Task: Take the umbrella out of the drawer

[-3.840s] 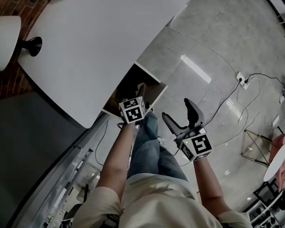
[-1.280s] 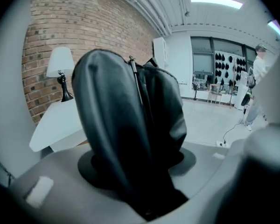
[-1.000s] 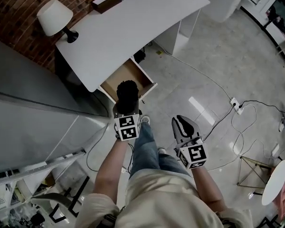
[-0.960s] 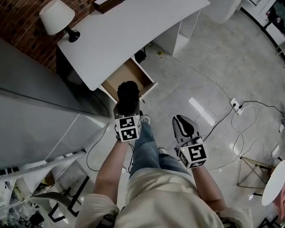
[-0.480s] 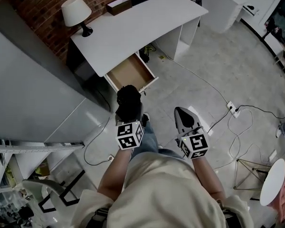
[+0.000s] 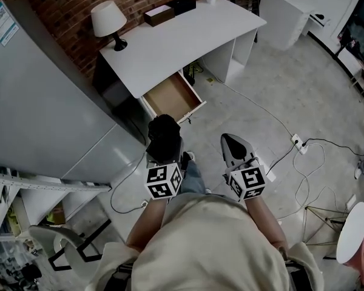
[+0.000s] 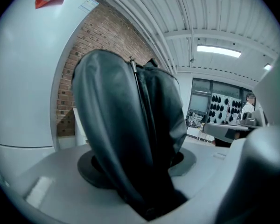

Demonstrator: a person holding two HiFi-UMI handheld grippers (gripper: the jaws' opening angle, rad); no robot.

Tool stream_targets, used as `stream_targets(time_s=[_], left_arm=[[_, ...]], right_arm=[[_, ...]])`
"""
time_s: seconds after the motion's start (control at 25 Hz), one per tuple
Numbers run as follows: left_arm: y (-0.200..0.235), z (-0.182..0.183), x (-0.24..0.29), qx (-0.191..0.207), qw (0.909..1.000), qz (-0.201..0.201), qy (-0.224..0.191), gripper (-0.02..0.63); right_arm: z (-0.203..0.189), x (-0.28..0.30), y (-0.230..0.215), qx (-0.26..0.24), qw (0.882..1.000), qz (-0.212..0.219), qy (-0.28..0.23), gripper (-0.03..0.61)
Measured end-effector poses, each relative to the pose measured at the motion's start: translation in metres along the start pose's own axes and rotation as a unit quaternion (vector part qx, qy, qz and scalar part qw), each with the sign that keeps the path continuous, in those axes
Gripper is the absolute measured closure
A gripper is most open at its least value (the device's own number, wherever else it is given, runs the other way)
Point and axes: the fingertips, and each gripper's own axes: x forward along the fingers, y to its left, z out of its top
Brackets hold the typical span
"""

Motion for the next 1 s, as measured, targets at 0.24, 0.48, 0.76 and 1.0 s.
stream_targets(time_s=[0.24,0.48,0.76,1.0], left_arm=[[-0.003,0.002,-0.008,0.002,0.9999,-0.014,-0.008,0.364],[-0.008,0.004,-0.01,0.0,0.9997,-0.021,-0.012,0.364],[-0.014,0.008,-0.011,0.011,0.9994,-0.028,-0.014,0.364],[-0.017,0.007,-0.01,0.01,0.9995,-0.028,-0.015,0.364]], right_arm=[[-0.01,-0.005,0.007,-0.003,1.0,-0.002,0.014,0.577],[-0.013,-0.006,0.007,-0.008,1.0,-0.01,0.018,0.578],[-0.016,-0.008,0.009,-0.002,1.0,-0.01,0.02,0.578],[-0.018,-0.009,0.009,0.0,1.0,-0.008,0.024,0.578]])
